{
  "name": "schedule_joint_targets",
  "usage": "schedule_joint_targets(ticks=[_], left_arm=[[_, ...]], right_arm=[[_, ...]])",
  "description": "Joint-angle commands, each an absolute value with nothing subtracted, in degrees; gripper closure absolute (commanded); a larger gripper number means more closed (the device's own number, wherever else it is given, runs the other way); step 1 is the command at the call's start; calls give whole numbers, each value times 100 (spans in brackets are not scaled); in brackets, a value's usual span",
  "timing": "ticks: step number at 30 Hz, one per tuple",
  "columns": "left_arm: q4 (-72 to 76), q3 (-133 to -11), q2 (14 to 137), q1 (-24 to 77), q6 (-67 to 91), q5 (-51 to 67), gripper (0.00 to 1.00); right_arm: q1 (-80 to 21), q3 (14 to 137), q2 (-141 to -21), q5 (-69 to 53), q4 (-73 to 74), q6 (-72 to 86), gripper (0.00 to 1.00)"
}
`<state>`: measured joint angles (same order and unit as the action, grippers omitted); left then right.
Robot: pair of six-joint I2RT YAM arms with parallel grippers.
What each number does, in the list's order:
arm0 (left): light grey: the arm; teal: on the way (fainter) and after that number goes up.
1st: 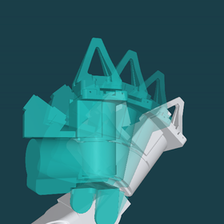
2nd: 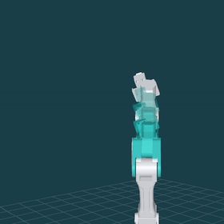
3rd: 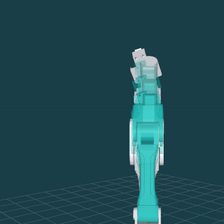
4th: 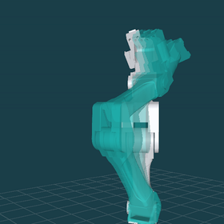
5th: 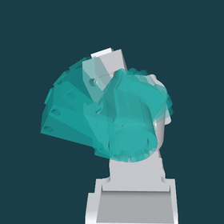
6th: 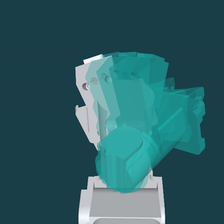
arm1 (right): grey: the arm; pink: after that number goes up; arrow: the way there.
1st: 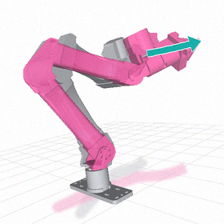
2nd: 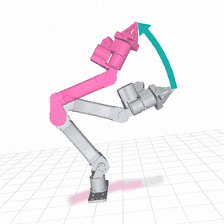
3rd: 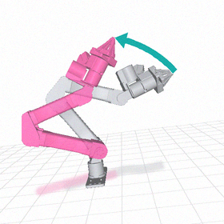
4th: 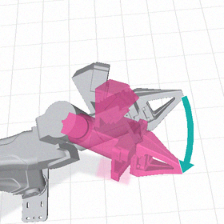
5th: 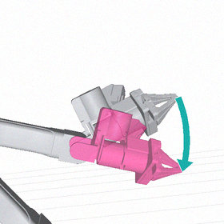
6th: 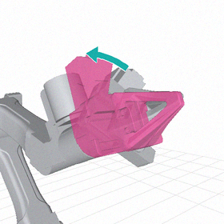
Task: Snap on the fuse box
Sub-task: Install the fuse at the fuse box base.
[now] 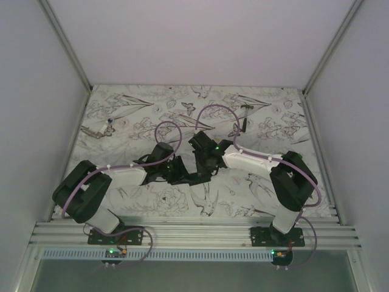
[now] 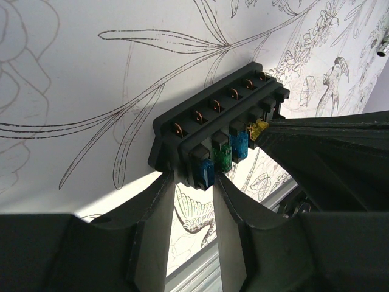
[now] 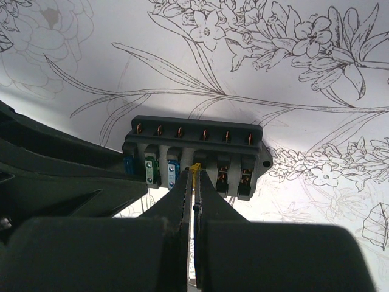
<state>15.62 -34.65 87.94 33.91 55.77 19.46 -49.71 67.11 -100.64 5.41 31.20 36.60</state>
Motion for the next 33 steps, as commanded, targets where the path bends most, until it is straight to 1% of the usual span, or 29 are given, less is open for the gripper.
schedule_joint_targets(ticks=[1, 14, 24, 33], left_arm=[[1032, -3410, 8843, 3410, 5408, 1550, 66], [998, -3452, 8821, 3410, 5404, 1560, 66], [1007, -3496, 8854, 3475, 5568, 1518, 67], [1002, -3446, 8816, 3507, 5632, 1399, 69]], right_arm=[[-4944, 6593, -10251, 661, 4209, 3461, 100], [-4965, 6738, -10271, 703, 4298, 3481, 100], [-5194, 6907, -10884, 833, 4581, 3854, 100], [-5202, 6477, -11021, 1053, 4731, 4277, 100]])
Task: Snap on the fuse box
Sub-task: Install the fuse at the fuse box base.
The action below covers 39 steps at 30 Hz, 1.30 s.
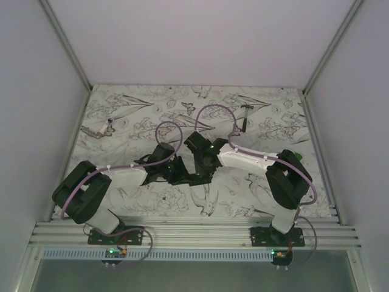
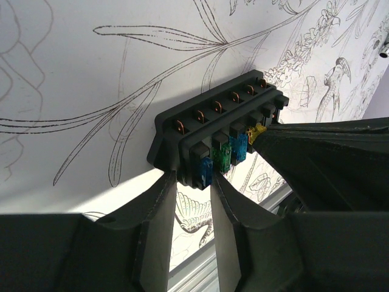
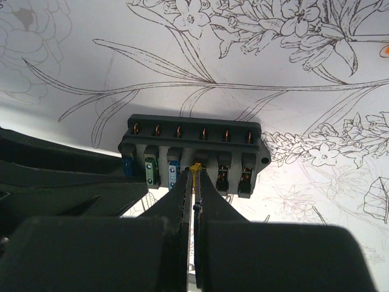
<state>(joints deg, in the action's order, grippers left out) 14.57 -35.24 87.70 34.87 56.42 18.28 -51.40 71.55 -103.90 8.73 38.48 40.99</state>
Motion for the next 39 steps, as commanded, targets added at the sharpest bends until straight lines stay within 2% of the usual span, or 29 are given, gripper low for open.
schedule_joint_targets(ticks=[1, 17, 39], left_arm=[[1002, -3431, 8821, 3507, 5634, 1399, 69], [1002, -3379, 8806, 3509, 5634, 1353, 70], [1002, -3346, 8803, 3515, 5625, 1329, 71]], right_arm=[[-5191, 6424, -11021, 1063, 4729, 4280, 100], [-5063, 6493, -10631, 1134, 4684, 3766, 100], [-5062, 6164, -10962, 1065, 4752, 3490, 100]])
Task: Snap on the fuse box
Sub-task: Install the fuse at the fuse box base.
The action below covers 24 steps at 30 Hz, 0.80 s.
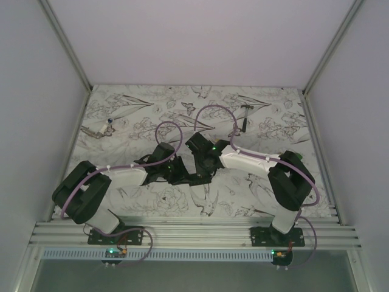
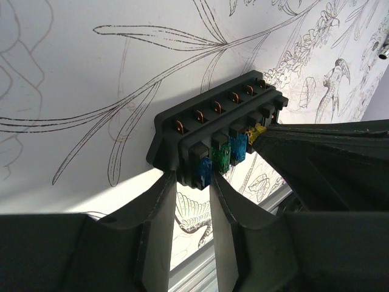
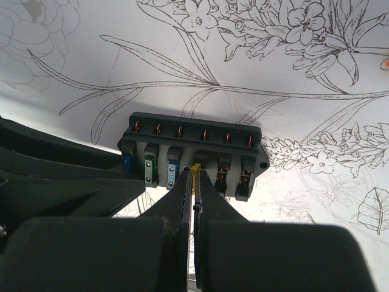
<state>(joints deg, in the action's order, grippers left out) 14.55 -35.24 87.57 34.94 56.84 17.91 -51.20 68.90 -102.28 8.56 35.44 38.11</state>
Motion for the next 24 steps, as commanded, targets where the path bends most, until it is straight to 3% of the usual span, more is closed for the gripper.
schedule_joint_targets(ticks=[1, 13, 24], left_arm=[[1002, -3348, 8800, 3507, 5625, 1328, 71], [1002, -3287, 8784, 3509, 5634, 1288, 72], [958, -3270, 8776, 3507, 5660, 1223, 73]], right_arm=[[-5056, 6123, -10984, 1078, 4767, 3483, 100], [-4947, 5701, -11092, 1190, 4799, 3458, 100], [-4900, 6127, -10760, 1263, 5071, 3330, 100]])
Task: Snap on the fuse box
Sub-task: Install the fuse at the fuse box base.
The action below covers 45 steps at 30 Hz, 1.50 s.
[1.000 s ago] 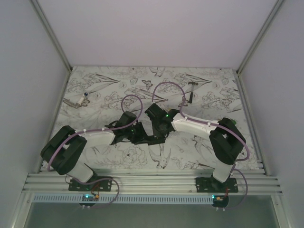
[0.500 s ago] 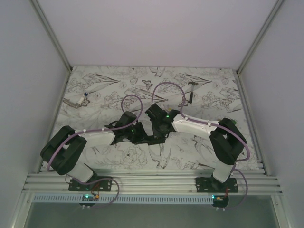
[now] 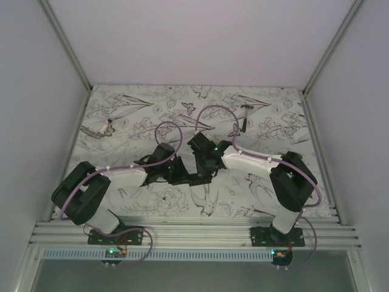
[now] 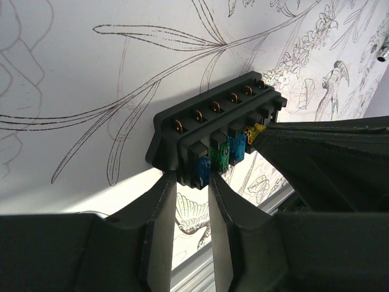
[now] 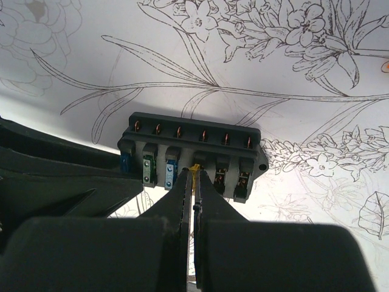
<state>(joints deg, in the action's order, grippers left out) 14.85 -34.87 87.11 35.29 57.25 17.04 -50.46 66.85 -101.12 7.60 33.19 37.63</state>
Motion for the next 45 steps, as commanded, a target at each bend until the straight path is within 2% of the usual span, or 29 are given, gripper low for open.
schedule_joint_targets(ticks=[1, 12, 25, 45], left_arm=[[951, -3262, 8774, 3507, 5667, 1219, 74], [932, -3287, 8789, 3507, 5669, 1219, 74], [935, -3304, 8746, 3508, 5795, 1182, 74], [1125, -3155, 8816, 3507, 6206, 1070, 77]], right_arm=[[-4896, 6138, -10760, 1259, 5064, 3327, 100], [-5044, 6364, -11082, 1289, 5183, 3322, 100], [-5519, 7337, -11616, 1421, 5618, 3757, 100], [-5625, 7242, -11754, 922, 5199, 3920, 100]])
